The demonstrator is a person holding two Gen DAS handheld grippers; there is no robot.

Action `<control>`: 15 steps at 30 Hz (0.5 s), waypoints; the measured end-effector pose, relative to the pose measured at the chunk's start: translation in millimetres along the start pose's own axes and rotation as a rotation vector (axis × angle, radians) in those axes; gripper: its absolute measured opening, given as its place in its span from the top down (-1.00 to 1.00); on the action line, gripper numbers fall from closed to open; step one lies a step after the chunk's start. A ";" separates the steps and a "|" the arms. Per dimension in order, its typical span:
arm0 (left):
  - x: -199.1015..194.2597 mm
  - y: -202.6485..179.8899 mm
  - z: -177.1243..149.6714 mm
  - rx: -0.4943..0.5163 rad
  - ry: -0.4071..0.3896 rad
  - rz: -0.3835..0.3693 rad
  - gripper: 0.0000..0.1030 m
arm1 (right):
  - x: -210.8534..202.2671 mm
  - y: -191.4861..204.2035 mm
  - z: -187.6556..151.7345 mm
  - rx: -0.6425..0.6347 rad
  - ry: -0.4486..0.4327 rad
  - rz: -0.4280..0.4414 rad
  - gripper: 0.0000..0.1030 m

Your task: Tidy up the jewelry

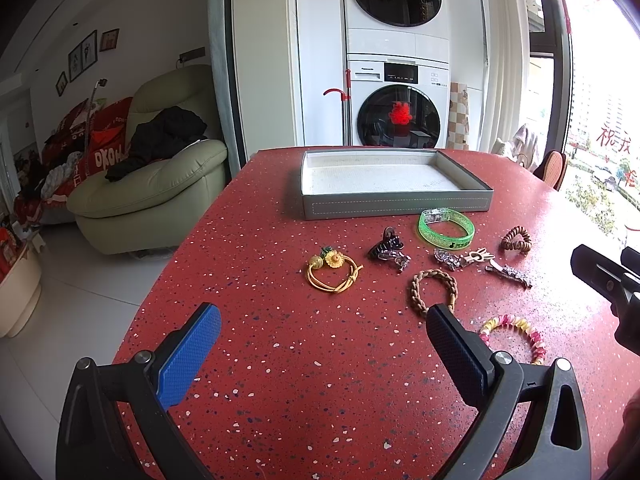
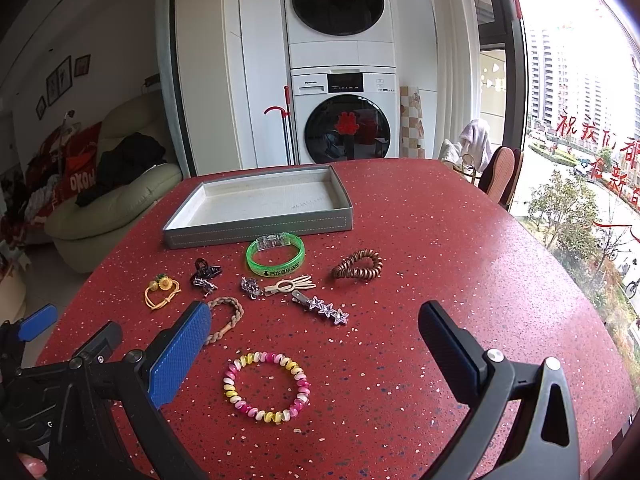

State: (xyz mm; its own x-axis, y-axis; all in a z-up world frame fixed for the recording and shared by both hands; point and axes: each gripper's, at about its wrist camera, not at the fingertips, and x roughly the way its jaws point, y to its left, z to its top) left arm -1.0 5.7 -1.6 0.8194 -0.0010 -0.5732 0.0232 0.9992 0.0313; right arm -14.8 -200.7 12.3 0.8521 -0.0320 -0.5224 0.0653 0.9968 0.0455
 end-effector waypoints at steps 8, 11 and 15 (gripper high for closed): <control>1.3 -2.0 0.4 0.000 0.004 0.000 -1.00 | 0.6 1.9 -2.1 -0.002 0.005 0.003 -1.00; 1.2 -2.0 0.1 0.001 0.004 0.001 -1.00 | 0.7 2.2 -2.4 -0.002 0.006 0.003 -1.00; 1.5 -2.2 0.1 -0.001 0.007 0.002 -1.00 | 0.7 2.7 -3.3 0.001 0.009 0.003 -1.00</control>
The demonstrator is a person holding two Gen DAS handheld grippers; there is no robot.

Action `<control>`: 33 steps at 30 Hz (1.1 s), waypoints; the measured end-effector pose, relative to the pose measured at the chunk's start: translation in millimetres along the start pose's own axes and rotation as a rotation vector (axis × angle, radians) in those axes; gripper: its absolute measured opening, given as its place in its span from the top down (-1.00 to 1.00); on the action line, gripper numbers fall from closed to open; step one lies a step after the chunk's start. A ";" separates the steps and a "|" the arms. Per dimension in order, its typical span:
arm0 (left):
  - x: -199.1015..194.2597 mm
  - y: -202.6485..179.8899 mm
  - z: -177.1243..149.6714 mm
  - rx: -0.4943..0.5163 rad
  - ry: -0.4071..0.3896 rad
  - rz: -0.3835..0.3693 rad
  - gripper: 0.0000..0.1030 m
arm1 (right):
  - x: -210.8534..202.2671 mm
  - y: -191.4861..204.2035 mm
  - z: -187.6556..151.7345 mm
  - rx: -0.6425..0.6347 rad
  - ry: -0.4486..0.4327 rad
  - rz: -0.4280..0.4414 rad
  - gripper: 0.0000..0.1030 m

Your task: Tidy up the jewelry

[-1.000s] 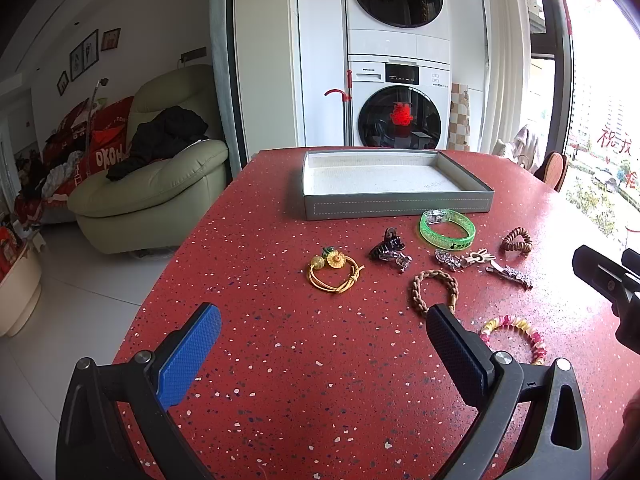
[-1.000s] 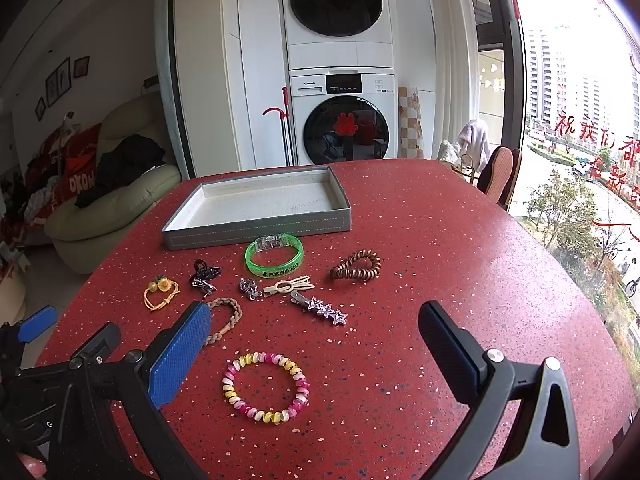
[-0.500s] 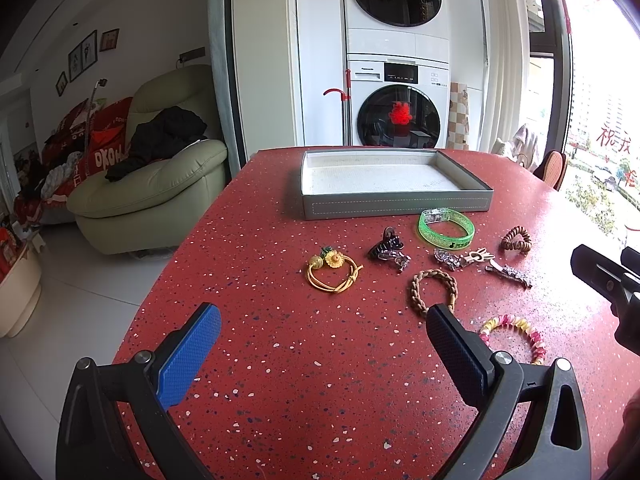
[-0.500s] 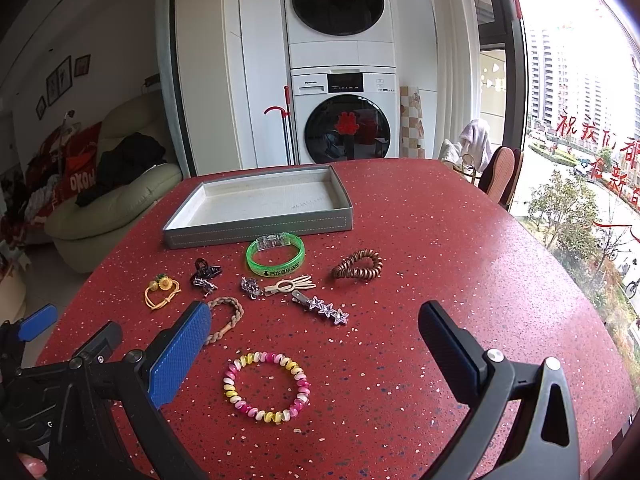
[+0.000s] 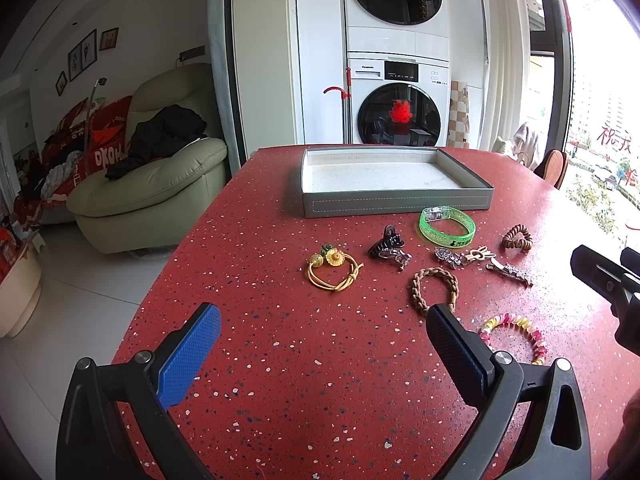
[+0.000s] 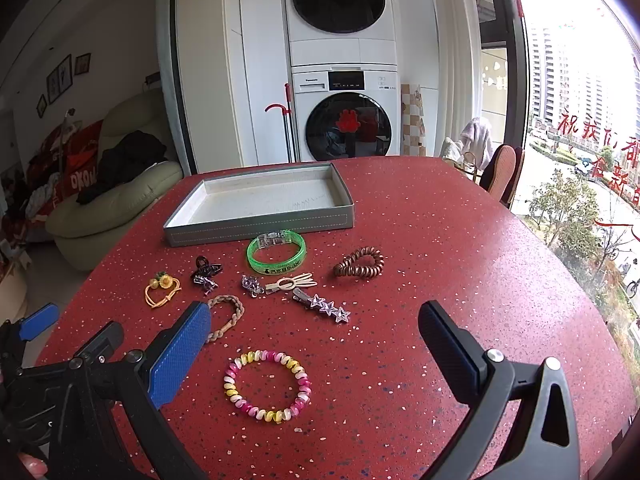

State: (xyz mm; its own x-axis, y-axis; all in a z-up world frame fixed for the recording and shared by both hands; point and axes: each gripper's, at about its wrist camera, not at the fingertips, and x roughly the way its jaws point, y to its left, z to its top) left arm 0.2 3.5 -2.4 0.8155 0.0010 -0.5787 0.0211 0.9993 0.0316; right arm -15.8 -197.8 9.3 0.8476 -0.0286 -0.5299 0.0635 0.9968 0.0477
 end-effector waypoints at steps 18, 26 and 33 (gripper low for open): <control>62.7 23.0 25.3 -0.001 0.213 -0.065 -1.00 | 34.1 -14.5 -1.7 0.019 0.224 -0.003 -1.00; 103.9 29.9 48.4 0.043 0.262 -0.104 -1.00 | 55.0 -14.9 -8.3 -0.015 0.361 0.008 -1.00; 135.8 30.4 51.4 0.100 0.332 -0.136 -0.93 | 73.9 -11.6 -19.0 -0.017 0.470 0.021 -0.90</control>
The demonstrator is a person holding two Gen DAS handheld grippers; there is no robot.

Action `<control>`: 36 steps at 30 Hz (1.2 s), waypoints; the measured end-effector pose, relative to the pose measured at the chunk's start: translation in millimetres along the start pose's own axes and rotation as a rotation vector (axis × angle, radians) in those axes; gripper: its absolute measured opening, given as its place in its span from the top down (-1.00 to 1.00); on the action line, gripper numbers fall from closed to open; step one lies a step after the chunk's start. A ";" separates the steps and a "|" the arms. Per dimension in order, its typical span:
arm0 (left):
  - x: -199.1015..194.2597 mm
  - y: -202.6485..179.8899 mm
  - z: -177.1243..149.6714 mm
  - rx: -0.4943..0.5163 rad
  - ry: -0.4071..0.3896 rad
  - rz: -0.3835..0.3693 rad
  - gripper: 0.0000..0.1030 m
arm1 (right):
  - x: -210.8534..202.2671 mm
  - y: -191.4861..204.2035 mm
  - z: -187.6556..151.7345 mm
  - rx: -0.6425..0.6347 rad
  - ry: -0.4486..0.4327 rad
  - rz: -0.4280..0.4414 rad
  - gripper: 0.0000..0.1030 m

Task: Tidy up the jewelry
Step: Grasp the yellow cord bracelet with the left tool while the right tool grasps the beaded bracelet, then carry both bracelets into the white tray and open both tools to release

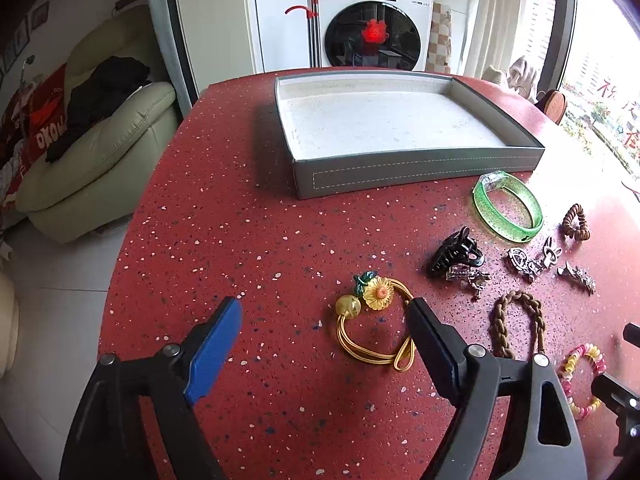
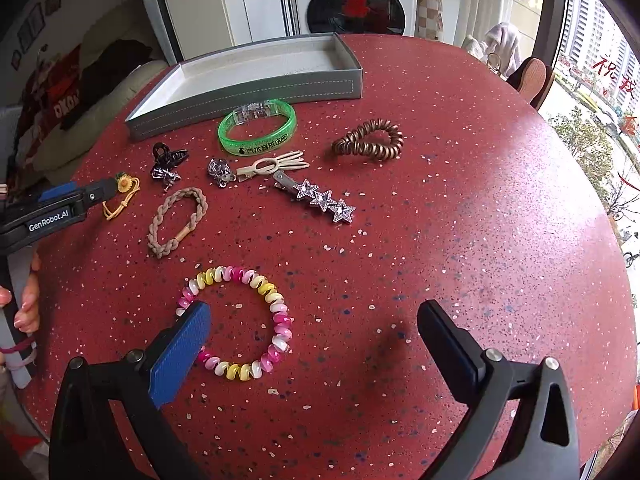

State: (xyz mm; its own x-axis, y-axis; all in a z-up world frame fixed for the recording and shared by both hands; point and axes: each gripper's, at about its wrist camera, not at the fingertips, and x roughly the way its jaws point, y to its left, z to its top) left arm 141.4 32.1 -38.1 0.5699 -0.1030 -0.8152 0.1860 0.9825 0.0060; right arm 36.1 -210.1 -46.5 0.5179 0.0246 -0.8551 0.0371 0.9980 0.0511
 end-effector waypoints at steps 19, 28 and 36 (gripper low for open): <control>3.0 -27.1 7.6 0.118 0.008 -0.117 0.39 | 0.3 22.5 2.7 -0.098 0.046 -0.016 0.80; -18.6 -19.9 18.4 0.080 -0.028 -0.175 0.39 | -16.0 11.5 32.3 -0.058 -0.028 0.044 0.81; -38.1 -10.3 57.0 0.038 -0.086 -0.221 0.39 | -25.8 4.2 90.4 -0.031 -0.097 0.119 0.81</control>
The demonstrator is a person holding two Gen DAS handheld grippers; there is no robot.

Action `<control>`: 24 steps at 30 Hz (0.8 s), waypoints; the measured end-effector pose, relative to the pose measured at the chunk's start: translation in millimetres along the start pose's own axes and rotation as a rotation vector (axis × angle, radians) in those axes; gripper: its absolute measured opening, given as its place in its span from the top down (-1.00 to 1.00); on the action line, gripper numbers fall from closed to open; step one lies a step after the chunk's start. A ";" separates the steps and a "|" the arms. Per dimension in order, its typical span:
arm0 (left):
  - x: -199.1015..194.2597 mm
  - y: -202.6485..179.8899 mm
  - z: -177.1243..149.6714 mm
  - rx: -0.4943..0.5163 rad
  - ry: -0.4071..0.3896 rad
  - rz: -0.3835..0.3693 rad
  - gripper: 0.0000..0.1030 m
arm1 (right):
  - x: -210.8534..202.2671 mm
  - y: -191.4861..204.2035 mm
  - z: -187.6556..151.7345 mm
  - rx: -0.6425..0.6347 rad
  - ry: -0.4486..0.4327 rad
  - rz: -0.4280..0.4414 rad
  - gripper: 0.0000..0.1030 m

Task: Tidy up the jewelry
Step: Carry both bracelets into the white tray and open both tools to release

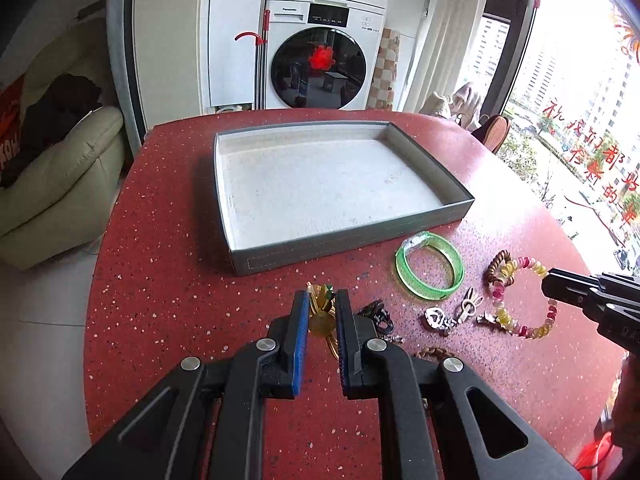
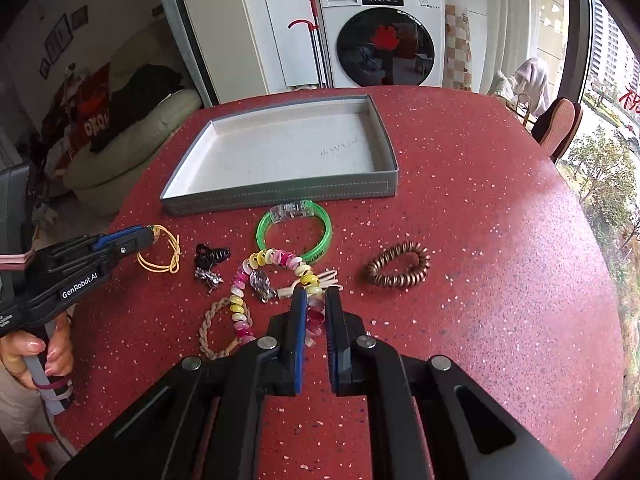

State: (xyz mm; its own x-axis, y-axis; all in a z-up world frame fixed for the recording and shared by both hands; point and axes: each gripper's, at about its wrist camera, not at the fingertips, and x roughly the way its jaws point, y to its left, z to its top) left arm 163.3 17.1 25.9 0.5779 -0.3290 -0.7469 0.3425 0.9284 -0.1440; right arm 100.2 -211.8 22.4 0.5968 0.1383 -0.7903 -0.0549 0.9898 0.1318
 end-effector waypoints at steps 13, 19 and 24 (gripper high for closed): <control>46.3 6.9 96.3 0.000 -0.071 0.051 0.39 | 55.6 0.7 113.0 -0.031 -0.032 0.023 0.81; 99.1 19.4 118.5 -0.058 -0.035 0.100 0.39 | 109.0 -8.4 146.8 0.023 0.011 0.036 0.81; 136.5 21.9 117.0 -0.041 0.012 0.156 0.39 | 148.3 -16.0 157.0 0.055 0.041 0.016 0.81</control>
State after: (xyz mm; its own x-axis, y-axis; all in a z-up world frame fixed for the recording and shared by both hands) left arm 336.4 -27.7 -3.3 0.6126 -0.1788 -0.7699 0.2191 0.9743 -0.0519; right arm 315.2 -212.7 -3.1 0.5627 0.1564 -0.8118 -0.0190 0.9841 0.1764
